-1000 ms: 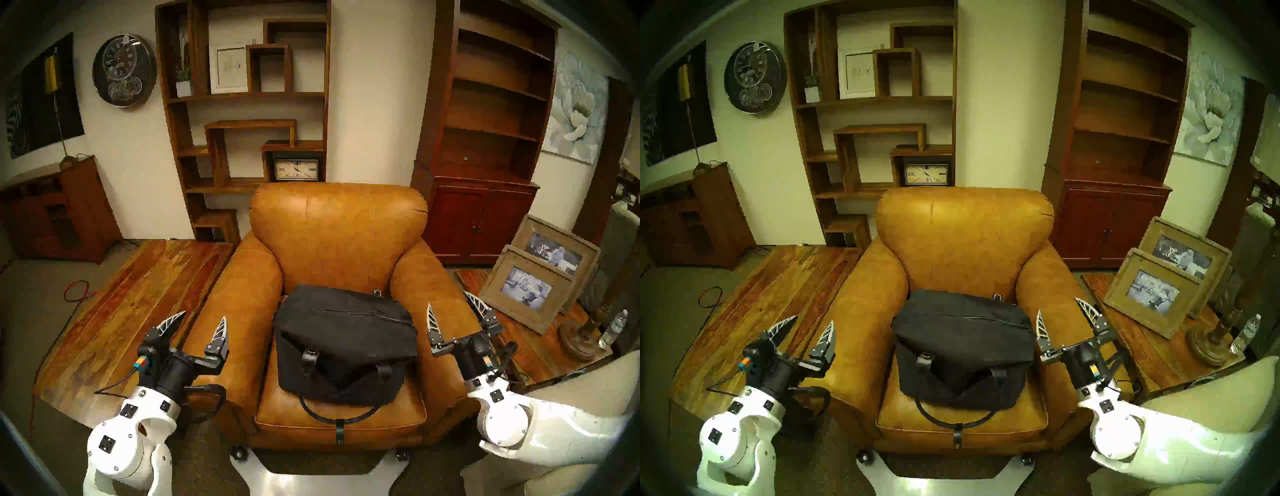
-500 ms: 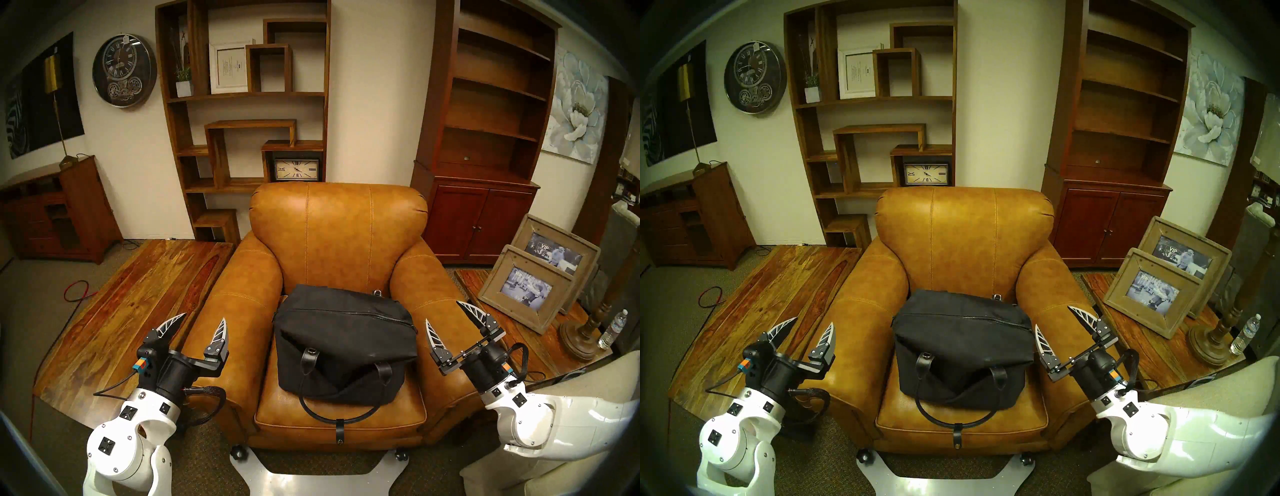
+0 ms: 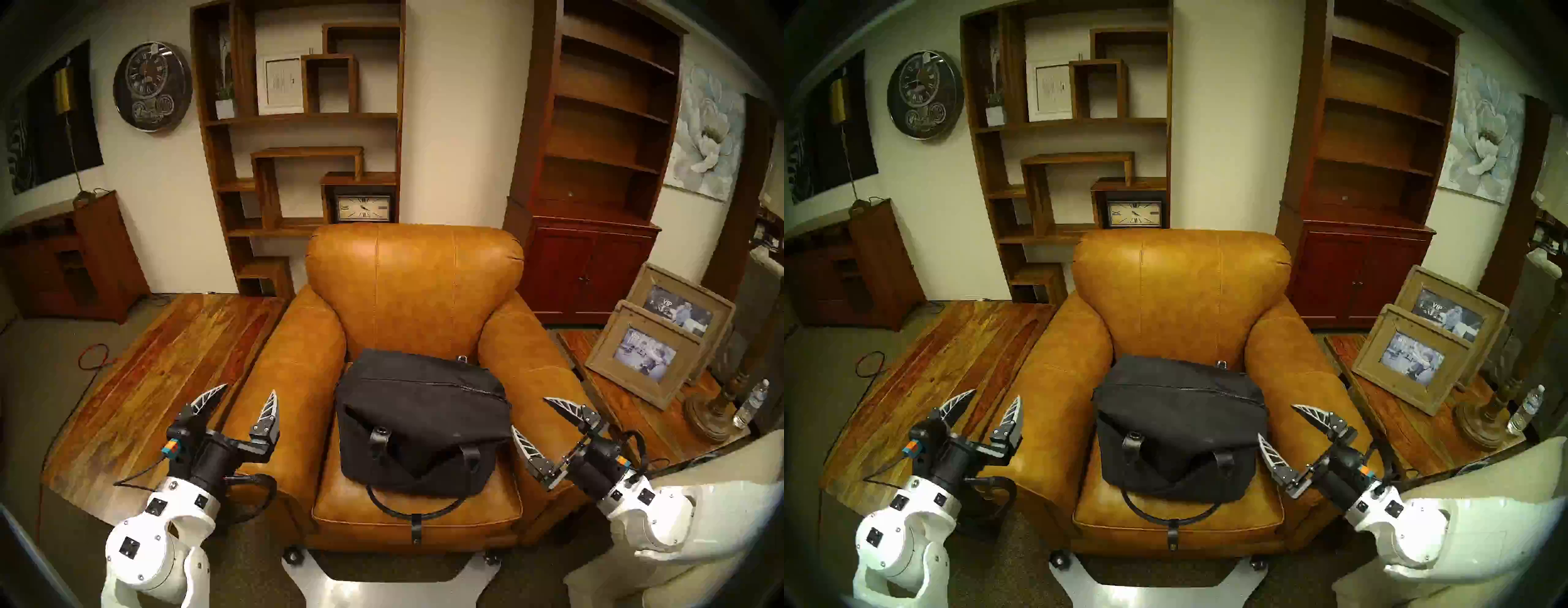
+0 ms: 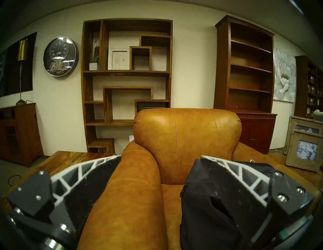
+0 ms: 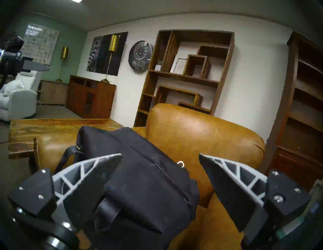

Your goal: Open a bag with a zipper

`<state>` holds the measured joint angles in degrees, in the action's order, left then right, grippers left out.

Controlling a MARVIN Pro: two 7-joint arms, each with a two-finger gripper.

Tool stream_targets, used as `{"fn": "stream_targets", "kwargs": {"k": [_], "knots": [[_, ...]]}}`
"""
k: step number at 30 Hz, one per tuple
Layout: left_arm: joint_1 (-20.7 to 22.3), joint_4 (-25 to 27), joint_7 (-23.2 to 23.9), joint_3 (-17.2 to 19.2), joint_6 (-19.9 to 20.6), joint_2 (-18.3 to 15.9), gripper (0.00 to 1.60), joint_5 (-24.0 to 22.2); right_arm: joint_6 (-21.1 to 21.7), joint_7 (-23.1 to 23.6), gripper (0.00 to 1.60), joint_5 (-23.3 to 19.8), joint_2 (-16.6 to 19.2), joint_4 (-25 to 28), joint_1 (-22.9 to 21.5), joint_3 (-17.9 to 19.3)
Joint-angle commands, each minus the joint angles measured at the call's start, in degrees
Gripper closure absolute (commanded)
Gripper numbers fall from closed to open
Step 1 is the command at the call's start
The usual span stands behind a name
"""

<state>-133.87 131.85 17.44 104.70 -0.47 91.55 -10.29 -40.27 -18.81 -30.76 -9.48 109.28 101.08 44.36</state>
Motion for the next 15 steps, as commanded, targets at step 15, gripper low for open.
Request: {"fn": "stream_targets", "kwargs": {"k": [15], "knots": [[-0.5, 2.2, 0.1, 0.3, -0.2, 0.1, 0.0, -0.4, 10.5, 22.8, 0.0, -16.2, 2.9, 2.7, -2.8, 3.9]]}}
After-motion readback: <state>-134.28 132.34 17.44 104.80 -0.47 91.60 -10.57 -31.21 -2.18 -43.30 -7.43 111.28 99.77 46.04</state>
